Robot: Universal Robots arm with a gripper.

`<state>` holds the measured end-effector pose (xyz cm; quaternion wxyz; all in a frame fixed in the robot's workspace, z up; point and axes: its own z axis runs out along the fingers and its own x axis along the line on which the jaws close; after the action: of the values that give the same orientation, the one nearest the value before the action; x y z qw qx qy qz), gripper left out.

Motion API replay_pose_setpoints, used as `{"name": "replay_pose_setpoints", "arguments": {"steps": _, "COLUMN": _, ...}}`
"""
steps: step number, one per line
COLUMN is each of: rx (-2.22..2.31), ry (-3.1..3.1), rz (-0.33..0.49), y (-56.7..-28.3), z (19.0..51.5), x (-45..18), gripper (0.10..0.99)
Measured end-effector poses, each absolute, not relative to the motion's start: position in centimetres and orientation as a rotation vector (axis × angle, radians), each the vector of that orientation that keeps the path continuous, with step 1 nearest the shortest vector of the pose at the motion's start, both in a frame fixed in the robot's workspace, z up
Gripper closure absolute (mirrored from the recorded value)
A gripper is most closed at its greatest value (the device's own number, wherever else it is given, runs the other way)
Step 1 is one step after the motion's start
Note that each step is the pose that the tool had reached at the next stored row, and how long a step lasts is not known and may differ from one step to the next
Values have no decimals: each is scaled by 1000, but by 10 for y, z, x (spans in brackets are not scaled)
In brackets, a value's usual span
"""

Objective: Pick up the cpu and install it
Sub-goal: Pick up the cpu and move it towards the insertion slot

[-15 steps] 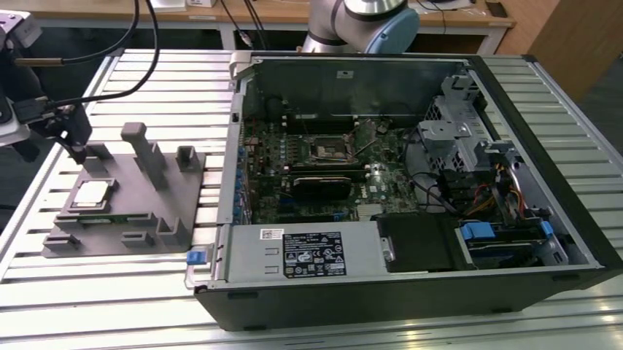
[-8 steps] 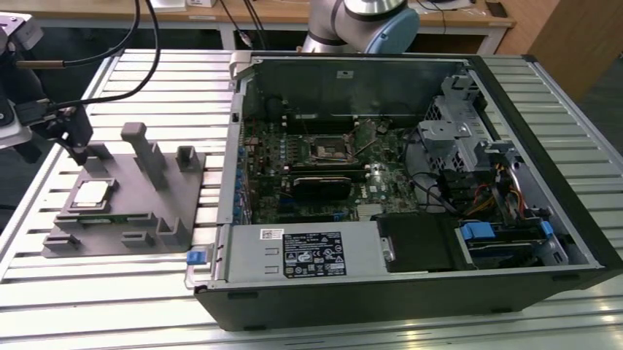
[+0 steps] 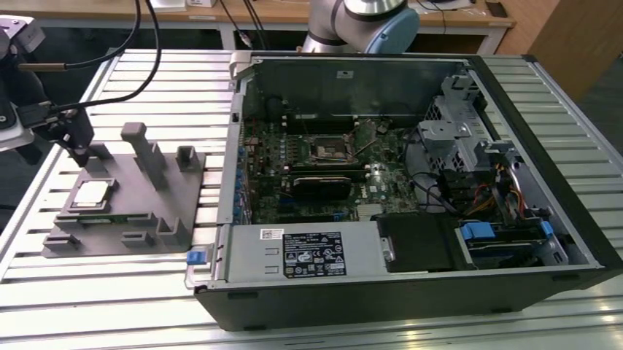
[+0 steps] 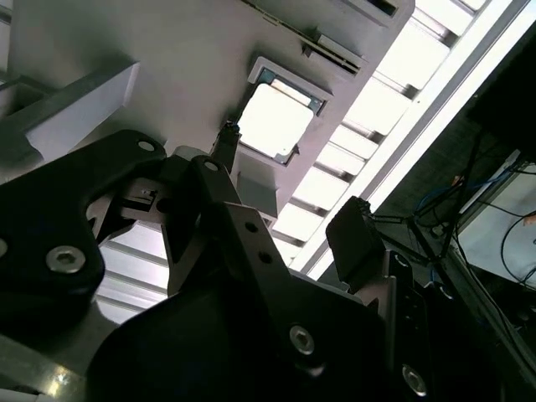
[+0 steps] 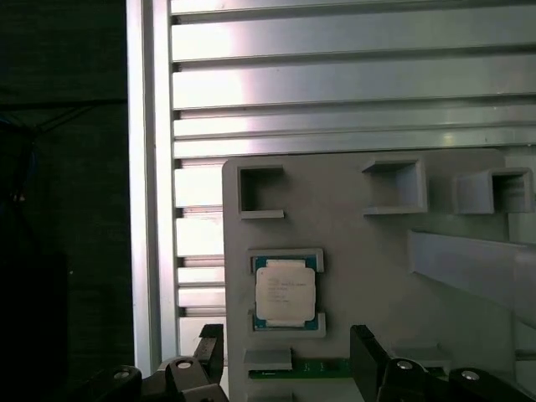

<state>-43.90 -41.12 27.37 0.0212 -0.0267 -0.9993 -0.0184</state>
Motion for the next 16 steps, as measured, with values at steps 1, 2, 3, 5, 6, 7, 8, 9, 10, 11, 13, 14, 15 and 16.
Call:
{"name": "replay_pose_setpoints", "arguments": {"steps": 1, "rx": -83, "ry": -3098, "rz": -57, "y": -411, "z": 273, "x": -439, "gripper": 380}}
{"name": "replay_pose_setpoints", "arguments": {"steps": 2, "rx": -83, "ry": -3098, "rz": -57, "y": -411, "z": 273, "x": -439, "gripper": 380}}
{"name": "replay_pose_setpoints", "arguments": {"steps": 3, "rx": -83, "ry": -3098, "rz": -57, "y": -411, "z": 272, "x": -439, "gripper": 380}}
{"name": "replay_pose_setpoints", "arguments": {"steps": 5, "rx": -83, "ry": -3098, "rz": -57, "y": -411, "z": 271, "x": -439, "gripper": 380}}
{"name": "replay_pose_setpoints", "arguments": {"steps": 6, "rx": -83, "ry": -3098, "rz": -57, "y": -411, "z": 270, "x": -439, "gripper": 380}}
{"name": "replay_pose_setpoints", "arguments": {"steps": 7, "rx": -83, "ry": -3098, "rz": -57, "y": -411, "z": 269, "x": -439, "gripper": 380}}
{"name": "replay_pose_setpoints", "arguments": {"steps": 8, "rx": -83, "ry": -3098, "rz": -57, "y": -411, "z": 268, "x": -439, "gripper": 380}}
{"name": "replay_pose_setpoints", "arguments": {"steps": 9, "rx": -83, "ry": -3098, "rz": -57, "y": -411, "z": 267, "x": -439, "gripper": 380}}
{"name": "replay_pose_setpoints", "arguments": {"steps": 10, "rx": -83, "ry": -3098, "rz": -57, "y": -411, "z": 266, "x": -439, "gripper": 380}}
{"name": "replay_pose_setpoints", "arguments": {"steps": 11, "rx": -82, "ry": -3099, "rz": -57, "y": -411, "z": 264, "x": -439, "gripper": 380}}
{"name": "replay_pose_setpoints", "arguments": {"steps": 13, "rx": -82, "ry": -3104, "rz": -58, "y": -411, "z": 262, "x": -439, "gripper": 380}}
{"name": "replay_pose_setpoints", "arguments": {"steps": 14, "rx": -82, "ry": -3107, "rz": -58, "y": -411, "z": 261, "x": -439, "gripper": 380}}
{"name": "replay_pose_setpoints", "arguments": {"steps": 15, "rx": -82, "ry": -3111, "rz": -58, "y": -411, "z": 260, "x": -439, "gripper": 380}}
{"name": "replay_pose_setpoints", "arguments": {"steps": 16, "rx": -82, "ry": -3114, "rz": -58, "y": -411, "z": 258, "x": -439, "gripper": 380}}
